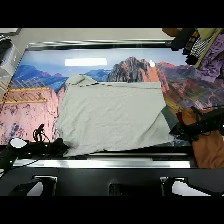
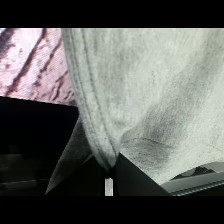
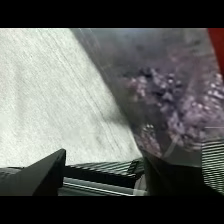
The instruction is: Fold the clothes and pants, and hang the long-sleeved shirts on hangers.
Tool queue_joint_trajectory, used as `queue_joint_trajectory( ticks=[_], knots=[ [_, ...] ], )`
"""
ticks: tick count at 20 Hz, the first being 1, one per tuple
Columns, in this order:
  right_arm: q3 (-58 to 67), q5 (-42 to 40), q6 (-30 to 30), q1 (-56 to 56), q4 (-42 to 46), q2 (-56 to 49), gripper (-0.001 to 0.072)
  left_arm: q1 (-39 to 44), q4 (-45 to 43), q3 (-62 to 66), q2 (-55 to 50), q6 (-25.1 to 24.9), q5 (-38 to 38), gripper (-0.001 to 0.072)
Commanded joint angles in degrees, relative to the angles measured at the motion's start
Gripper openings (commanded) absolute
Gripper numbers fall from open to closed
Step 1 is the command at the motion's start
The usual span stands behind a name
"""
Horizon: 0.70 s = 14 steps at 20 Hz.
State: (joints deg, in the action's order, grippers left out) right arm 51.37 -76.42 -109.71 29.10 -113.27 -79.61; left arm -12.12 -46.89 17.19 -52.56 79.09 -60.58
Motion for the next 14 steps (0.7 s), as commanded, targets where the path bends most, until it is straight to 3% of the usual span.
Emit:
queue_joint_trajectory(
  ticks=[1, 14],
  knots=[
    [0.0, 1.0, 0.7, 0.0, 0.6, -0.4, 0.0544, -0.1, 0.0, 0.0, 0.0, 0.0, 0.0, 0.0020],
    [-0.2, -1.6, 2.6, 0.0, -1.4, -4.8, 0.0516, -0.1, 0.0, 0.0, 0.0, 0.0, 0.1, 0.0020]
  ],
)
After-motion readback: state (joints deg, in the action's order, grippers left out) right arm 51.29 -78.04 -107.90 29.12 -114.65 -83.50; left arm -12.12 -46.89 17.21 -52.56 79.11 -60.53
